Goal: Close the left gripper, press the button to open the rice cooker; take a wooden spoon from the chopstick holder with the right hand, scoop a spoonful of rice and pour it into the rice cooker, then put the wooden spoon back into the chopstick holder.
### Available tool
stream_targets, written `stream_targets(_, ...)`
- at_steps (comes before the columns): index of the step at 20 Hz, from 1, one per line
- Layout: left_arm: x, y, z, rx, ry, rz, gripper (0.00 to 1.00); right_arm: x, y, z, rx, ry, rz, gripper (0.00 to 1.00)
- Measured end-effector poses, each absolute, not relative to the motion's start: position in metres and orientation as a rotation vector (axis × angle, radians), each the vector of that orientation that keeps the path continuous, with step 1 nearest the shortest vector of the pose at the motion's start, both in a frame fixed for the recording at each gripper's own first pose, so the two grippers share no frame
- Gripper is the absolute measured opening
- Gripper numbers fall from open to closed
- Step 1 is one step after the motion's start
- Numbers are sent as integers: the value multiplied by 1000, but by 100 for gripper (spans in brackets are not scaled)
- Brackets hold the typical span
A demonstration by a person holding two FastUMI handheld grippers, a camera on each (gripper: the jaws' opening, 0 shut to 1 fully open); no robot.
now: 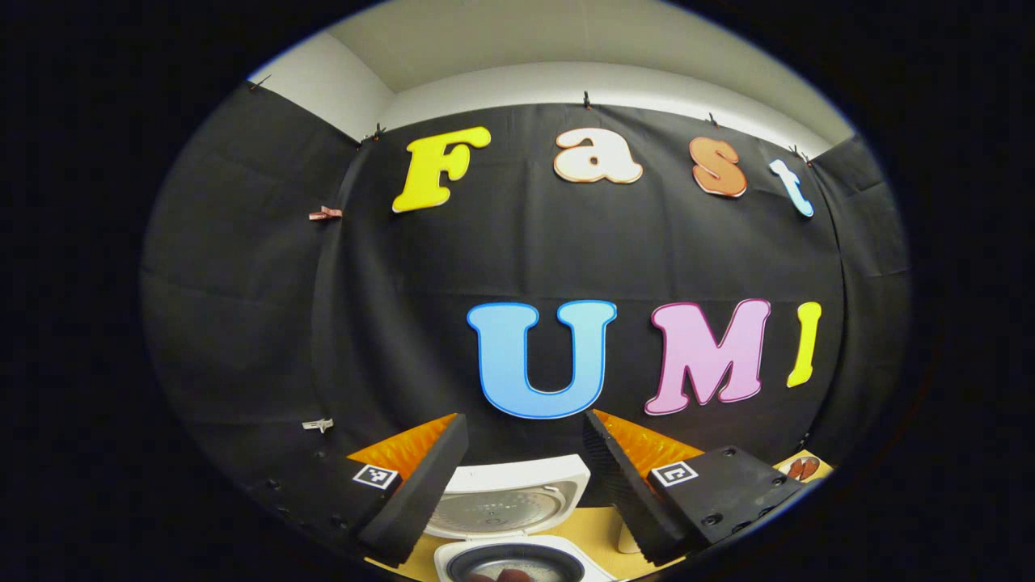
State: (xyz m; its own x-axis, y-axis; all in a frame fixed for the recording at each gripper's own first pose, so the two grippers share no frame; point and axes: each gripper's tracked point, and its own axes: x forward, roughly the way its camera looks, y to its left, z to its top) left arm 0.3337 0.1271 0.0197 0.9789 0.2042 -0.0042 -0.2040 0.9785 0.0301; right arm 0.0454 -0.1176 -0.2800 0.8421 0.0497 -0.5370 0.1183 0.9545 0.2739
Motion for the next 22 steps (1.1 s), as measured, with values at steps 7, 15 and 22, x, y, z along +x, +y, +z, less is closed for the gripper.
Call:
stream_targets(7,399,167,-34,103,110,235,98,16,-134,-265,291,563,-124,98)
stream_targets(15,409,176,-81,32,220,286,100,-7,-130,-261,281,574,-136,99)
stream_targets(22,349,139,-94,0,291,282,100,-3,-127,-258,290,566,-70,99)
